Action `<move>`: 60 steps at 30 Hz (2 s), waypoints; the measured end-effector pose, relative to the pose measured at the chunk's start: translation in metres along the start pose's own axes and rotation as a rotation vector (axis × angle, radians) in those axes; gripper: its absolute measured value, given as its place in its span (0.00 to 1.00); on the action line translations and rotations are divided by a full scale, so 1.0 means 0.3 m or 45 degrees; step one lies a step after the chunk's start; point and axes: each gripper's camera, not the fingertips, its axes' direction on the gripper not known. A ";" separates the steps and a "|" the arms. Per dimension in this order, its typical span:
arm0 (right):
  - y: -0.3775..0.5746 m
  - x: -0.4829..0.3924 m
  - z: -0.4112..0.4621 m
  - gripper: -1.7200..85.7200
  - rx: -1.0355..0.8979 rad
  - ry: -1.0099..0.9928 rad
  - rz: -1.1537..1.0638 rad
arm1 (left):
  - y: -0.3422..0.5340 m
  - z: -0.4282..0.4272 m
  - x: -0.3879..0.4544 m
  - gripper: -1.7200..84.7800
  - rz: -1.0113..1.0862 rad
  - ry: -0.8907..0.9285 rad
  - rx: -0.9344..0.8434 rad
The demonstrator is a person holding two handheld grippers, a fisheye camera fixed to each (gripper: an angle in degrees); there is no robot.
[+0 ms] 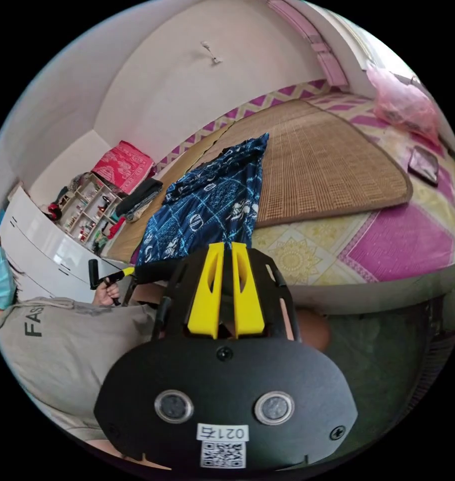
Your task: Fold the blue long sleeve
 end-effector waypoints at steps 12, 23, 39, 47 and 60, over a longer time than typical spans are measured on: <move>0.021 0.113 0.067 0.06 -0.188 -0.109 0.123 | 0.112 0.208 -0.019 0.13 -0.105 0.075 -0.088; 0.096 0.257 -0.070 0.02 -0.138 -0.214 0.187 | 0.185 0.294 -0.044 0.01 0.044 0.349 -0.174; 0.157 0.266 0.156 0.12 -0.219 -0.269 0.147 | 0.317 0.655 -0.309 0.12 -0.084 0.593 -0.190; 0.144 0.295 0.184 0.03 -0.160 -0.489 0.122 | 0.323 0.766 -0.425 0.01 -0.139 0.666 -0.245; -0.738 0.228 0.366 0.03 -0.063 -0.756 -0.142 | -0.444 0.494 -0.519 0.01 0.032 0.672 0.048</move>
